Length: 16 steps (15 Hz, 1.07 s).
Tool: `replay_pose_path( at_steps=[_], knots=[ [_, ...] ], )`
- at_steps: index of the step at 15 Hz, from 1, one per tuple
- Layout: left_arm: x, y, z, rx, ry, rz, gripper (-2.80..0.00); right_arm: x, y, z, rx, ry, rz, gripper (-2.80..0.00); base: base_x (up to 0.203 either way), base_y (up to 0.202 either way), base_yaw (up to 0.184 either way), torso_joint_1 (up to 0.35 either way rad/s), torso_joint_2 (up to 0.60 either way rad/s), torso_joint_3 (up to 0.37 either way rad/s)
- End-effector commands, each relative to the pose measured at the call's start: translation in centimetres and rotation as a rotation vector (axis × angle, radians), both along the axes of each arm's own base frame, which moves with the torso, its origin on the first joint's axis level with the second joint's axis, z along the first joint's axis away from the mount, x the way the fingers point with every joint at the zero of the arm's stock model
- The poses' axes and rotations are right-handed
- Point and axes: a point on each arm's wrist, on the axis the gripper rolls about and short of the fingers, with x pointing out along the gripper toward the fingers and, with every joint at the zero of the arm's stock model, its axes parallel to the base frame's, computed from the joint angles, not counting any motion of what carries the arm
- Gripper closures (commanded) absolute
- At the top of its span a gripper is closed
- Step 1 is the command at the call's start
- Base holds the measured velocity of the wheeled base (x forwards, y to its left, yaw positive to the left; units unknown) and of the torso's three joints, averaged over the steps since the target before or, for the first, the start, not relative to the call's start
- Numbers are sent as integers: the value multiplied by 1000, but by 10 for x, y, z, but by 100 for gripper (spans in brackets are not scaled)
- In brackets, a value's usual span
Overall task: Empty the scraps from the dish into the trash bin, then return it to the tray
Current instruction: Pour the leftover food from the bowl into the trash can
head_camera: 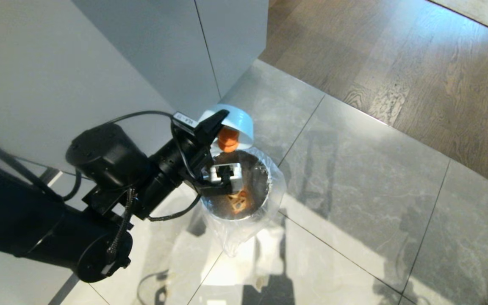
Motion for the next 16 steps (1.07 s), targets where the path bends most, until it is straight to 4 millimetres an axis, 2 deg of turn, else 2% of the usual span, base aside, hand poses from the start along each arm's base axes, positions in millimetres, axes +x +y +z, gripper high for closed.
replay_pose_path(
  at_steps=[1, 6, 16],
  knots=[
    [-19, -3, 20, -52, -80, -21, 0, 0, 0, 0, 1, -1, 0, 0, 0, 0, 0, 0, 0, 0],
    [-45, -9, 32, -98, -89, -31, 0, 0, 0, 0, 1, -1, 0, 0, 0, 0, 0, 0, 0, 0],
    [-65, -9, 52, -137, -144, -6, 0, 0, 0, 0, 1, -1, 0, 0, 0, 0, 0, 0, 0, 0]
  ],
)
